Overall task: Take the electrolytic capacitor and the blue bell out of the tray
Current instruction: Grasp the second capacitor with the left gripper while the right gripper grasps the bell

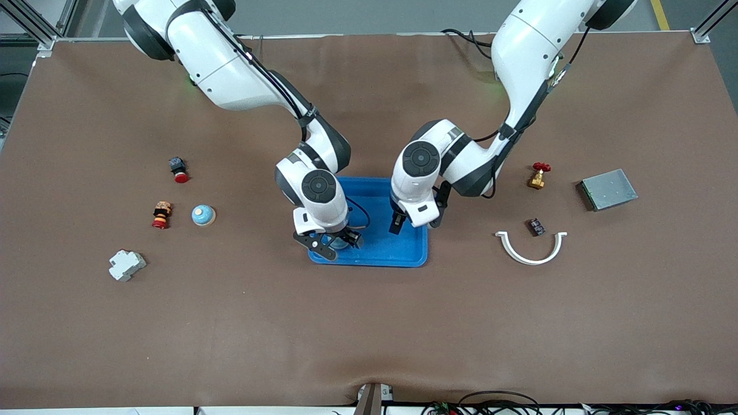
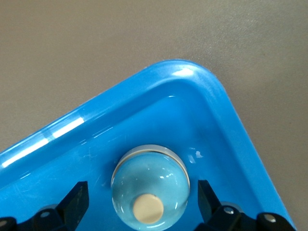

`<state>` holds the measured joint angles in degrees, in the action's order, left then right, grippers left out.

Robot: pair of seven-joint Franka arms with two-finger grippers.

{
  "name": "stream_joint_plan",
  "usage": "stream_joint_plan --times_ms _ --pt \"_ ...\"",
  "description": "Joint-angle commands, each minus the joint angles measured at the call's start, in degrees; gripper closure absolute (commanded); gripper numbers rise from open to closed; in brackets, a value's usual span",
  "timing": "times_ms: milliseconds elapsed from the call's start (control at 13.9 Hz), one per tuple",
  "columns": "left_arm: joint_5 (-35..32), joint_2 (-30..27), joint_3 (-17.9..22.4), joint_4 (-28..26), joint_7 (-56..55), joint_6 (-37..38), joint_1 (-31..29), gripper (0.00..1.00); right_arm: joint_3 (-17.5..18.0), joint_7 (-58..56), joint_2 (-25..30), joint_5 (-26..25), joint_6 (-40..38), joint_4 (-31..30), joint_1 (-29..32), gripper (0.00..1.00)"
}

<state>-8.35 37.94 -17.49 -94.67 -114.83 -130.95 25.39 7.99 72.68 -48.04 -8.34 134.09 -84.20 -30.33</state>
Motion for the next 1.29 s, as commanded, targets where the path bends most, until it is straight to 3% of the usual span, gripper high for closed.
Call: stream_joint_plan --times_ms 0,143,287,359,646,933,1220 --pt "-1.4 0.0 0.3 -1.1 -1.1 0.9 0.5 0.00 -0.5 1.7 -1.3 -1.9 -0.3 2.0 -0.8 0.00" --pt "-1.4 0.0 0.3 -1.7 -0.6 1.1 0.7 0.00 -0.5 1.7 -1.3 -2.8 -0.3 2.0 -0.8 0.26" --pt "-1.4 0.4 0.4 -1.9 -0.4 1.8 0.7 0.00 -0.4 1.7 -1.3 -3.0 -0.3 2.0 -0.8 0.86" --pt "-1.4 0.5 0.4 -1.9 -0.4 1.8 0.7 0.00 -0.4 2.2 -1.3 -3.0 -0.4 2.0 -0.8 1.00" --pt "-2.4 1.4 0.4 -1.8 -0.4 1.8 0.7 0.00 0.2 2.8 0.9 -2.1 -1.7 2.8 -0.7 1.00" --pt "-2.8 2.3 0.4 -1.6 -0.4 1.8 0.7 0.00 1.1 -1.7 6.7 -1.6 -9.2 1.9 0.2 1.00" --pt "-3.7 3.0 0.5 -1.4 -0.5 1.4 0.7 0.00 1.2 -13.3 17.3 -0.2 -7.1 -12.5 5.7 1.00"
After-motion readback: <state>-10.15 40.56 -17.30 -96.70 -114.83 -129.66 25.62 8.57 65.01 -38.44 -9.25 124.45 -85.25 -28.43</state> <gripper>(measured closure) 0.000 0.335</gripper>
